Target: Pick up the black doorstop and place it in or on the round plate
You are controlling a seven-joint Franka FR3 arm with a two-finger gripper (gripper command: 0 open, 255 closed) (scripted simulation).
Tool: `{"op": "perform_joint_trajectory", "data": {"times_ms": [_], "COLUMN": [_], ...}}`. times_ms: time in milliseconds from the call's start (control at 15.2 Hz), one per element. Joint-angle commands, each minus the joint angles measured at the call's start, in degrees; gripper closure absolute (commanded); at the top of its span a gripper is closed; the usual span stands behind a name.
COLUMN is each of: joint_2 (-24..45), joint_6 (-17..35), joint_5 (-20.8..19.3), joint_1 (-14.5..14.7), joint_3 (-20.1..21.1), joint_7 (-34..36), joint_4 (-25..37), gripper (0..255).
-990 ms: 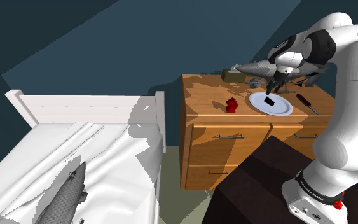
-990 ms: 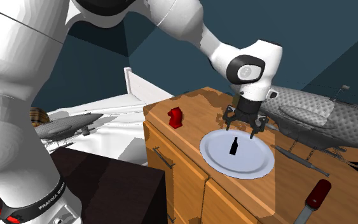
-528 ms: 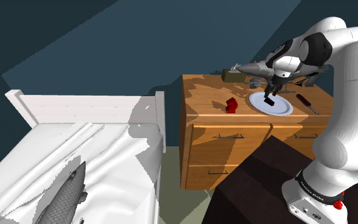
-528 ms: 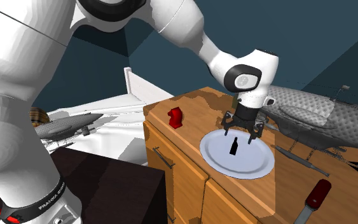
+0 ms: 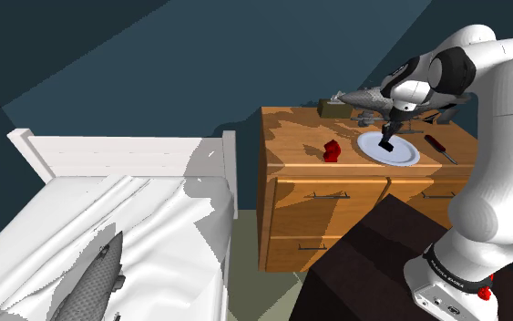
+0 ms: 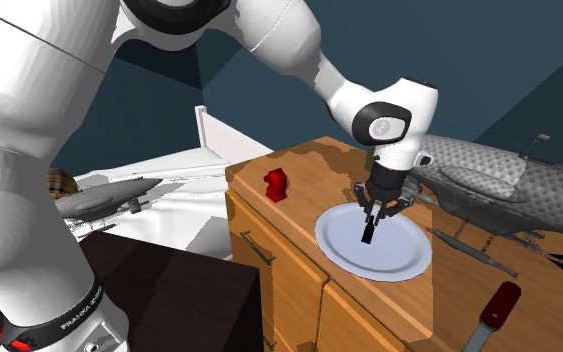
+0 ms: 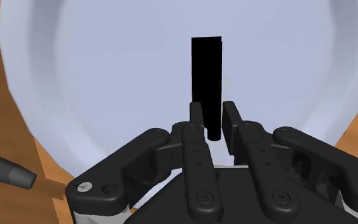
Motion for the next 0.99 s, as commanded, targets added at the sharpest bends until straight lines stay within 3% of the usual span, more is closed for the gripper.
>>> {"op": "perform_joint_trajectory", "data": {"times_ms": [0,396,924], "joint_2": [0.00,0.01,-3.71], "joint_6": [0.00,0.01,-4.06], "joint_5": [0.00,0.00,-1.78], "joint_1": [0.00,0.00,0.79], "joint_3": [0.00,0.00,-1.26], "joint_7": [0.00,0.00,1.20], "joint_4": [0.00,0.01,0.57], "gripper": [255,255,255]}}
